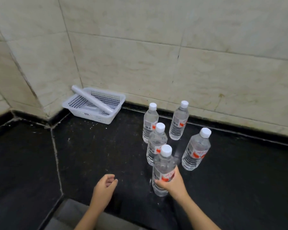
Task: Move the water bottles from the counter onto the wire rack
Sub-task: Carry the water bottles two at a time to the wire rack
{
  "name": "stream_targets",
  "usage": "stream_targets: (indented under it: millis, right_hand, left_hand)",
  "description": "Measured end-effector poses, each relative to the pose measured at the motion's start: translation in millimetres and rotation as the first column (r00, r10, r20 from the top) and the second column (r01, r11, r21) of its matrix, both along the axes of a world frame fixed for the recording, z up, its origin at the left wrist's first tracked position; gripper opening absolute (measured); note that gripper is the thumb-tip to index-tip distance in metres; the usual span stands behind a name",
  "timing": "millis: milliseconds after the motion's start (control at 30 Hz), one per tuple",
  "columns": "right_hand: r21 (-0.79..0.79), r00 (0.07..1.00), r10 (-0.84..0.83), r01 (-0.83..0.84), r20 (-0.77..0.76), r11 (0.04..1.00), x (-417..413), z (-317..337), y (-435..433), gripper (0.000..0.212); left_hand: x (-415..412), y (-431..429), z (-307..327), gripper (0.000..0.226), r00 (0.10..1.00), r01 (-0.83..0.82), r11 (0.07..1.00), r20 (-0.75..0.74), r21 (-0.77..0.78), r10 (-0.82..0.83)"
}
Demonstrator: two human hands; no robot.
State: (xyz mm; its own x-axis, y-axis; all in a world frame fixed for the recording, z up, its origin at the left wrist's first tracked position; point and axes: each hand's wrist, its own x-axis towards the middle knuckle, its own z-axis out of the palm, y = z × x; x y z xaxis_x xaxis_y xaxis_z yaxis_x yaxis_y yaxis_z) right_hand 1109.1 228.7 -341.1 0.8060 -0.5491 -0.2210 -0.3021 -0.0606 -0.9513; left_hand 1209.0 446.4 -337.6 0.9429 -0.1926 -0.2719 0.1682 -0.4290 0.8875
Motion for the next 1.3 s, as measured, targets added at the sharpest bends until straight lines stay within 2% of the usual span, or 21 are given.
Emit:
stream_targets:
  millis: [167, 333, 500, 633, 733, 900, 1000, 1133, 1233, 1300]
  right_hand:
    - [-0.038, 0.998, -0.053, 0.052, -0.029, 0.998, 13, -7, -1, 0.073]
    - [-0.014, 0.99, -0.124, 0.123, -0.063, 0.992, 4, -12, -1, 0.078]
    - [-0.101, 0.979, -0.15, 0.136, -0.141, 0.986, -6, -18, 10, 0.076]
    - [-0.05, 0.952, -0.281, 0.276, -0.126, 0.96, -13, -15, 24, 0.075]
    - [-0.045, 0.92, -0.374, 0.371, -0.115, 0.927, -7, -8, 34, 0.075]
    - [-0.07, 0.853, -0.514, 0.509, -0.089, 0.858, 5, 0, 45, 0.072]
    - [-0.067, 0.8, -0.598, 0.594, -0.051, 0.801, 11, 1, 55, 0.077]
    - [-0.081, 0.753, -0.655, 0.65, -0.062, 0.755, 10, 5, 71, 0.077]
    - [-0.104, 0.736, -0.671, 0.663, -0.097, 0.742, -1, 11, 76, 0.074]
    - [-0.127, 0.678, -0.723, 0.712, -0.132, 0.691, -29, 18, 78, 0.075]
  left_hand:
    - [30, -44, 6, 0.016, 0.993, 0.115, 0.993, -0.003, 0.022, -0.115]
    - [41, -93, -2, 0.055, 0.971, 0.237, 0.971, -0.028, 0.02, -0.236]
    - [57, -135, 1, 0.099, 0.9, 0.434, 0.9, 0.063, -0.041, -0.431]
    - [67, -159, -2, 0.095, 0.897, 0.442, 0.892, 0.049, -0.09, -0.439]
    - [70, -161, 0, 0.081, 0.877, 0.479, 0.87, 0.015, -0.117, -0.481]
    - [95, -152, -5, 0.086, 0.739, 0.664, 0.727, 0.003, -0.173, -0.674]
    - [103, -146, -9, 0.078, 0.643, 0.747, 0.632, -0.015, -0.207, -0.766]
    - [106, -138, -15, 0.078, 0.564, 0.791, 0.545, -0.015, -0.277, -0.826]
    - [103, -136, -18, 0.078, 0.545, 0.785, 0.524, -0.036, -0.331, -0.838]
    - [87, -141, -11, 0.081, 0.486, 0.827, 0.464, -0.013, -0.316, -0.874]
